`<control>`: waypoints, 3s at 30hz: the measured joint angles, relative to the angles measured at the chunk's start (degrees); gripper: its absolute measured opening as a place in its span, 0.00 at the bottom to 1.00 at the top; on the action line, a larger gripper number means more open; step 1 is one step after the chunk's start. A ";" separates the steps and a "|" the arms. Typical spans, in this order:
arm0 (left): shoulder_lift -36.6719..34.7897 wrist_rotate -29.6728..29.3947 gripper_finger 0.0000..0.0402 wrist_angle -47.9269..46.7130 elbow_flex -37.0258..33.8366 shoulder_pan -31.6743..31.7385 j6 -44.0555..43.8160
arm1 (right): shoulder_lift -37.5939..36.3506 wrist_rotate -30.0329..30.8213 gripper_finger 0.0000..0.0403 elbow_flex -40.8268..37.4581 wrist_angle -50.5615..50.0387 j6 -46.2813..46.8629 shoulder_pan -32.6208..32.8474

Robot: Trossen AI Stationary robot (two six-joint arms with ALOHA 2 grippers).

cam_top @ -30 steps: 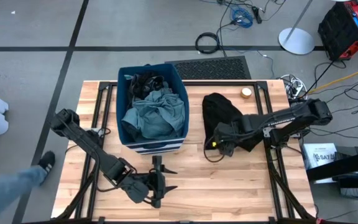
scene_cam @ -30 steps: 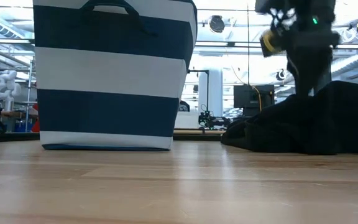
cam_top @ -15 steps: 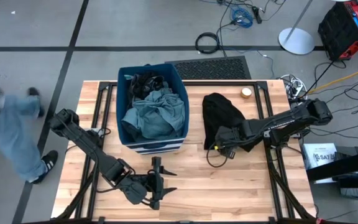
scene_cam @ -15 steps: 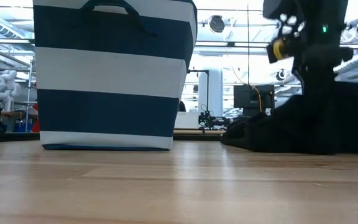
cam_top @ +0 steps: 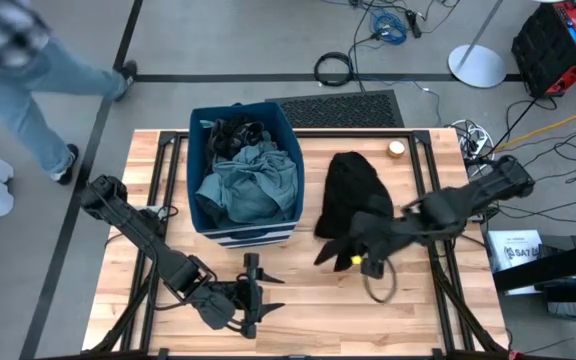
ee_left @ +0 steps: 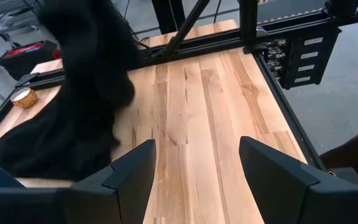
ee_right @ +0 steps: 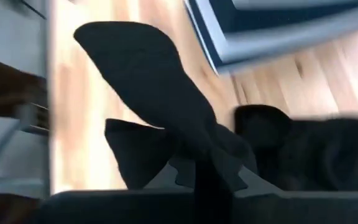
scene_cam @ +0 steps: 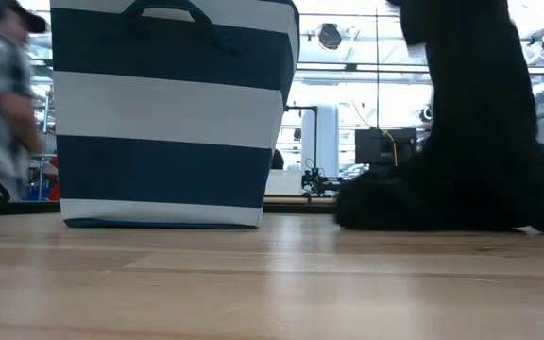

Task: Sort clothes
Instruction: Put the black shirt into the blue laundry organizer

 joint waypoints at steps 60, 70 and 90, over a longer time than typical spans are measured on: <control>29.45 -1.82 0.52 12.20 1.23 13.91 8.76 | 2.29 14.64 0.01 13.94 16.50 -10.26 23.87; 26.47 -5.27 0.02 10.91 7.27 9.36 15.88 | 2.29 14.67 0.01 13.96 15.70 -10.18 24.05; -0.19 -31.23 0.00 11.11 20.06 -3.06 45.36 | -2.61 66.64 0.00 13.98 22.50 -24.75 35.28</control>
